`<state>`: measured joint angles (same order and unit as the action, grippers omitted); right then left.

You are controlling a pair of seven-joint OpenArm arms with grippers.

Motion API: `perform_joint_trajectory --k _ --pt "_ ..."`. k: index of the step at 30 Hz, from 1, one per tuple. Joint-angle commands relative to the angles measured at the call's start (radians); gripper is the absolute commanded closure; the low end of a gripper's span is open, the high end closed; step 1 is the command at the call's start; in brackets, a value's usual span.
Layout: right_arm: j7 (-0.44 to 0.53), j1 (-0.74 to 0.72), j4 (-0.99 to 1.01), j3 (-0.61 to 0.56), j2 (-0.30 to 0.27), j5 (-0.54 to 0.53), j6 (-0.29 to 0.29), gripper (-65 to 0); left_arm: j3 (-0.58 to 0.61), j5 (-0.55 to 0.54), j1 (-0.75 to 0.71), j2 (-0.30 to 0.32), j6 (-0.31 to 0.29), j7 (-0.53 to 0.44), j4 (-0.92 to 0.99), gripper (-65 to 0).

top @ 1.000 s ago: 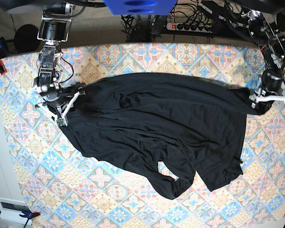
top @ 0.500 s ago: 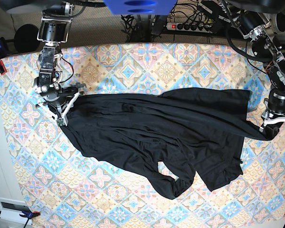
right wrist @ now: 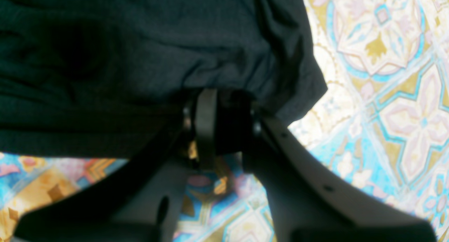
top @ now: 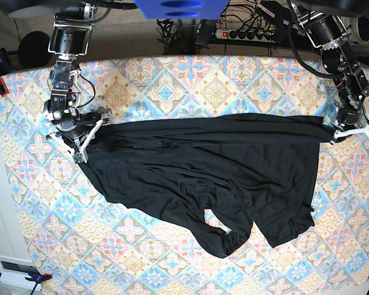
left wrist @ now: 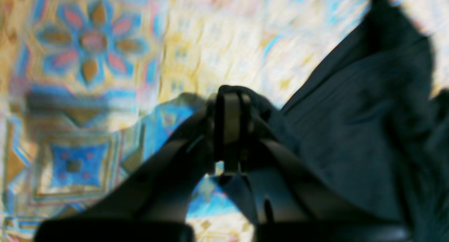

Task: Layout the t-shirt on the table in an organized manner, then fold the t-shirt properly
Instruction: 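Drag the shoulder edge with the left gripper away from the right gripper, then drag the collar corner with the right gripper along the table, stretching the shirt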

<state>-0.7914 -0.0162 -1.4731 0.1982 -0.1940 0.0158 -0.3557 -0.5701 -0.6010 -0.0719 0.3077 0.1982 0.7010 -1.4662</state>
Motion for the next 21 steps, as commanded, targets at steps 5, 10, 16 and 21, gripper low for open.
perform_joint_trajectory --k 5,10,16,21 --pt "-0.012 -0.006 -0.016 -0.001 -0.009 0.003 0.002 -11.7 0.112 -0.009 0.008 0.051 -0.009 -0.019 0.025 -1.2" --pt "-0.013 -0.003 -0.018 -0.006 -0.009 -0.001 0.002 -11.8 0.173 -0.013 0.005 0.054 -0.009 -0.013 0.019 -7.4" --pt "-0.009 0.060 -0.077 -0.001 -0.009 -0.001 0.002 -19.0 0.212 -0.017 -0.027 0.087 -0.009 -0.014 0.002 -13.6" --pt "-0.004 0.100 -0.162 -0.007 -0.009 -0.001 0.002 -23.3 0.215 -0.017 -0.044 0.087 -0.009 -0.016 -0.017 -14.1"
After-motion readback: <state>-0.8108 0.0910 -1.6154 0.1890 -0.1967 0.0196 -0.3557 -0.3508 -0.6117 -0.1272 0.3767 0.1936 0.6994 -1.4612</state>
